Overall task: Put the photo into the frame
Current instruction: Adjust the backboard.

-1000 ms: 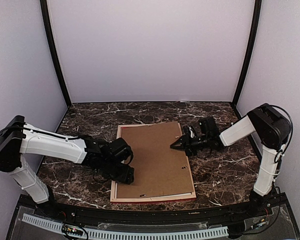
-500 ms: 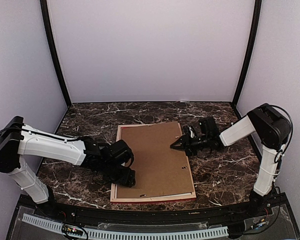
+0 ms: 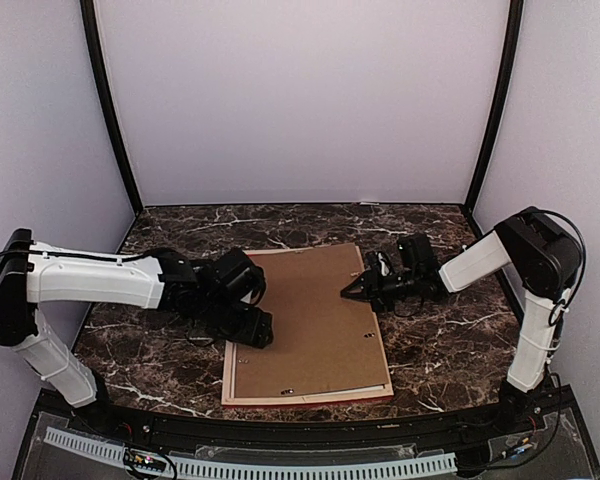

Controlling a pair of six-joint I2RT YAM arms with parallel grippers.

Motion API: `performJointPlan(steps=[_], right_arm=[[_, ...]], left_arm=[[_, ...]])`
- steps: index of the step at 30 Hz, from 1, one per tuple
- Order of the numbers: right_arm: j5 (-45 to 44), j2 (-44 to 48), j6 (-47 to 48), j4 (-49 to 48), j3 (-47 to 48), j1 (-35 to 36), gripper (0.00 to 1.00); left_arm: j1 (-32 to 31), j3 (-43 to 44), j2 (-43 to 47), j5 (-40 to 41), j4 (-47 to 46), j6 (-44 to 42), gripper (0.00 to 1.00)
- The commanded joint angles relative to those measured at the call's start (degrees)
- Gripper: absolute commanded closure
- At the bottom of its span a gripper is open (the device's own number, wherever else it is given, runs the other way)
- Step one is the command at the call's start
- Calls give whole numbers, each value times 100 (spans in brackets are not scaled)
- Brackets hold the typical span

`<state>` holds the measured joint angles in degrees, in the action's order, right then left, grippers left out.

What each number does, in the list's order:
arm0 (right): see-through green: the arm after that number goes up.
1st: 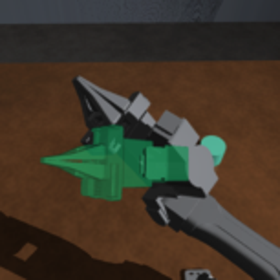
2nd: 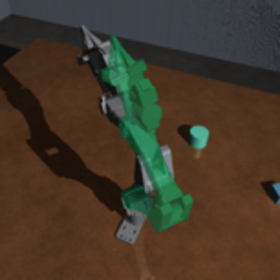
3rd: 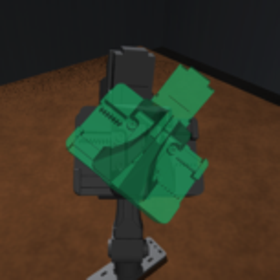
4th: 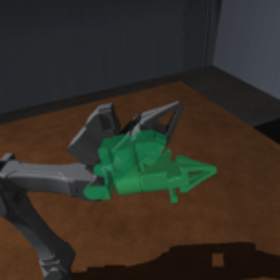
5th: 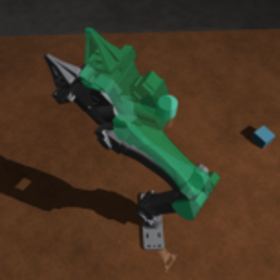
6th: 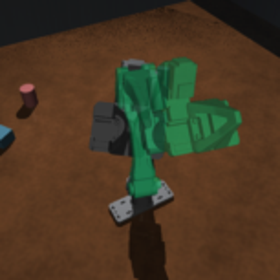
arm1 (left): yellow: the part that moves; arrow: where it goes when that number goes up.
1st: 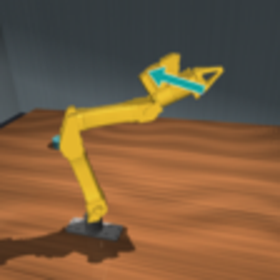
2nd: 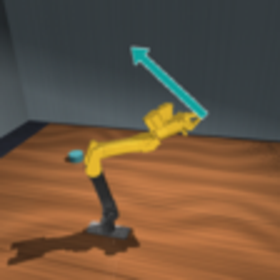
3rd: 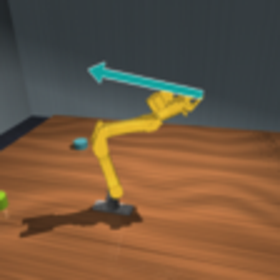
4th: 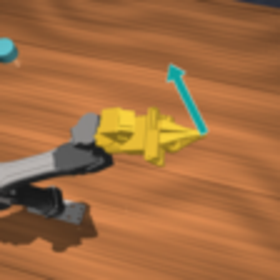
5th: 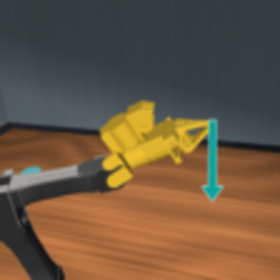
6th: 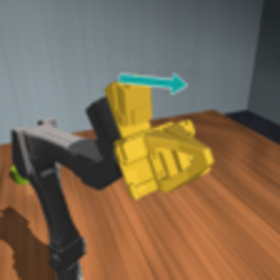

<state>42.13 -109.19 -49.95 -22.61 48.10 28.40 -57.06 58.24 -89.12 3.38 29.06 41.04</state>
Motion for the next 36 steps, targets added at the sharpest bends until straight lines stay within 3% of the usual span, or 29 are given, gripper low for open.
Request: performJointPlan(steps=[1, 9, 19, 30, 36], right_arm=[[-3, 95, 129, -62, 159, 43, 63], [5, 31, 136, -63, 209, 49, 63], [24, -1, 164, -31, 235, 49, 63], [-29, -75, 0, -310, 129, 95, 63], [-124, -85, -19, -335, 115, 146, 63]], left_arm=[[458, 350, 58, 240, 175, -763, 27], [1045, 1100, -571, 374, 9, -1675, 26], [1483, 1622, -1375, 477, -84, -1904, 26], [1772, 1205, -1168, 495, -189, -1656, 26], [2011, 572, -923, -46, -534, -1423, 25]])
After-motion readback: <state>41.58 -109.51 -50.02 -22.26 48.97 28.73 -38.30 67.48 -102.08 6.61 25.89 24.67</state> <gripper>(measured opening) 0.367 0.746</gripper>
